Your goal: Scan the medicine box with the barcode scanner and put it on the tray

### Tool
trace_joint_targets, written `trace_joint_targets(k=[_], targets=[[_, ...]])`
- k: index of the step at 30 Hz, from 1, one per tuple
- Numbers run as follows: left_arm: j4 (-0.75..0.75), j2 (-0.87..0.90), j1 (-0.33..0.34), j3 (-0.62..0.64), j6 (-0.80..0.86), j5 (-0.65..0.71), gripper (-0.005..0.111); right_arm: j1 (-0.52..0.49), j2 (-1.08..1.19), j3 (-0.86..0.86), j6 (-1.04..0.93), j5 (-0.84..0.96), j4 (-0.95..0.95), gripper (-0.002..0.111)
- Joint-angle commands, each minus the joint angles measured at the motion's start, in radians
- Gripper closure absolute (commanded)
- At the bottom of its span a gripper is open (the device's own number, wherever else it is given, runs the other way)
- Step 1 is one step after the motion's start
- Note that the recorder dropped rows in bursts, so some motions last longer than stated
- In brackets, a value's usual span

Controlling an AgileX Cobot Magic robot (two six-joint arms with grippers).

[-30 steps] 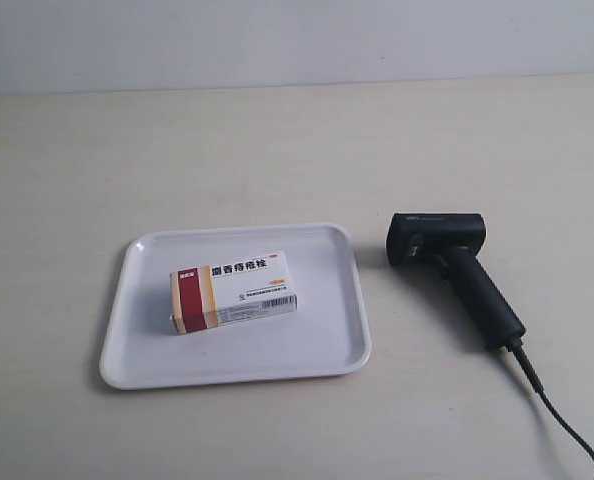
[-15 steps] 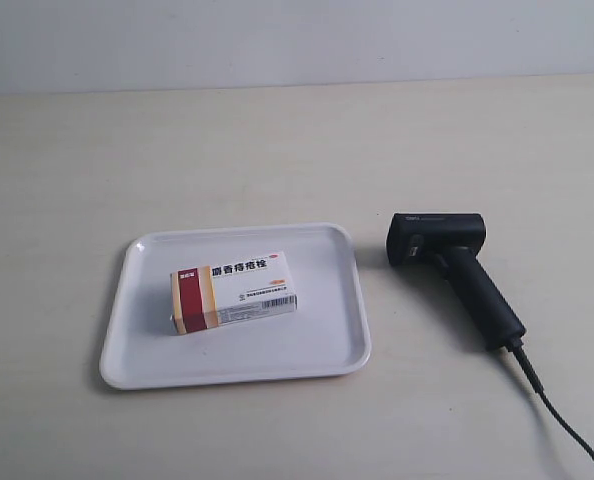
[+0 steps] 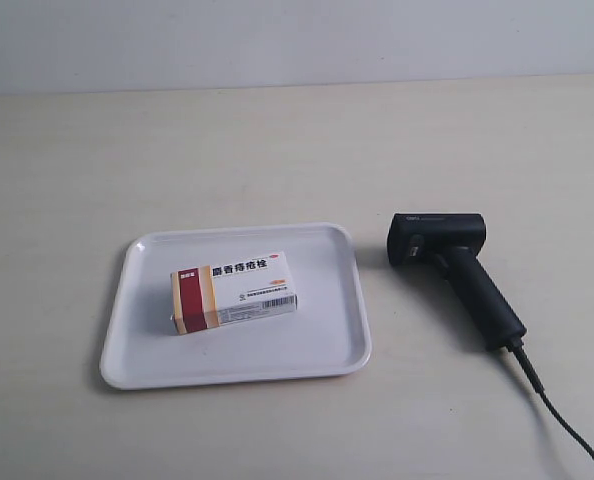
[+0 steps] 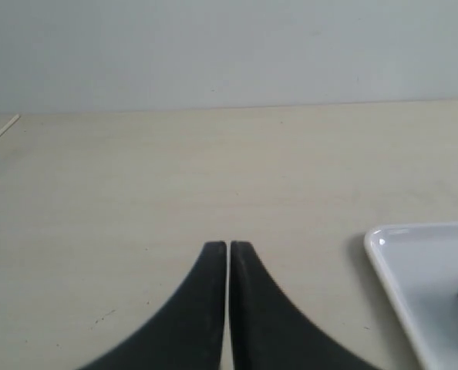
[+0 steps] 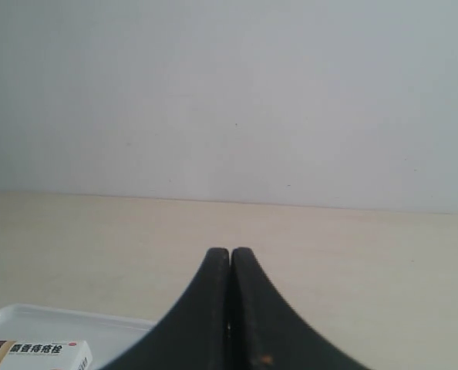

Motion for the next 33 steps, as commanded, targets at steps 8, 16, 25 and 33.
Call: trace_joint_targets(k=[8,16,25,33], targets=[[0.002,-0.006,0.002,0.003,0.002,-0.002,0.103,-0.001,-0.042,0.132,-0.003,-0.080,0.000,0.108],[0.002,-0.006,0.002,0.003,0.002,-0.002,0.103,-0.001,-0.061,0.222,-0.003,-0.086,0.010,0.108],[0.002,-0.006,0.002,0.003,0.005,-0.002,0.103,-0.044,-0.112,0.222,-0.003,-0.093,0.025,0.108],[0.002,-0.006,0.002,0.003,0.005,0.000,0.103,-0.313,-0.197,0.222,-0.010,-0.116,0.023,0.108]])
